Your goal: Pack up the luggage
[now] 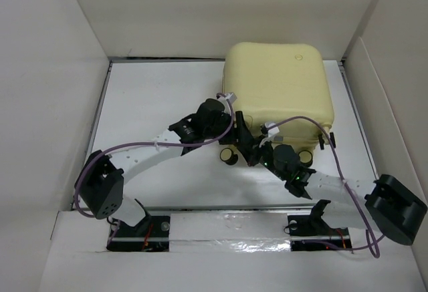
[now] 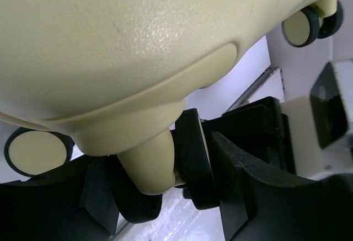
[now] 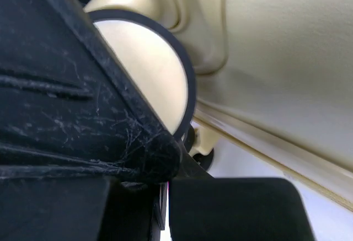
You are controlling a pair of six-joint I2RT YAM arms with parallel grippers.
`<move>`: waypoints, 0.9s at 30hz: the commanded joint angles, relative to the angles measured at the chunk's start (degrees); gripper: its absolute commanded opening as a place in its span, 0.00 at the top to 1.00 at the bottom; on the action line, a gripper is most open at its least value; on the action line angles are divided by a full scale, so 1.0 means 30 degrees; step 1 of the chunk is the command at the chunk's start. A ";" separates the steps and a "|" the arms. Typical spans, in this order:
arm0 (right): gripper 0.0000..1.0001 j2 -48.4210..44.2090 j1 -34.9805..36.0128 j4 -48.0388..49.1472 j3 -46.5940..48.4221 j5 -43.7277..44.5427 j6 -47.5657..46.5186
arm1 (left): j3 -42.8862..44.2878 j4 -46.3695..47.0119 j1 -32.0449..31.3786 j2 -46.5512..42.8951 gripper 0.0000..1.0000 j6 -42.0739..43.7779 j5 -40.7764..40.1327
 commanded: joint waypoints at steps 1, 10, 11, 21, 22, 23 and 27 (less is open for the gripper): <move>1.00 0.1691 0.1968 0.5804 0.1742 -0.3401 0.1358 | 0.1118 0.8248 -0.0002 -0.2892 1.00 0.0922 0.4345; 1.00 1.1849 0.3229 1.9891 0.3206 -0.1793 0.5193 | 0.0065 0.9624 0.0203 -0.4826 1.00 -0.0104 0.4024; 1.00 1.2444 0.3231 2.0772 0.3440 -0.1586 0.5487 | -0.0576 0.9800 0.0203 -0.5088 1.00 -0.0309 0.3936; 0.41 1.0585 0.3231 1.9622 0.0459 0.1372 0.5580 | -0.4357 1.0680 0.1402 -0.7228 1.00 -0.0428 0.1504; 0.38 1.0082 0.3434 1.9000 0.0048 0.1433 0.5432 | -0.4565 1.0680 0.1752 -0.7258 1.00 -0.0428 0.1446; 0.34 0.9642 0.3436 1.8356 -0.0652 0.1404 0.5228 | -0.4799 1.0709 0.1930 -0.7375 1.00 -0.0486 0.1387; 0.26 0.7299 0.4488 1.4440 -0.2265 0.2396 0.4088 | -0.5970 1.1207 0.2371 -0.7552 1.00 -0.0574 0.1415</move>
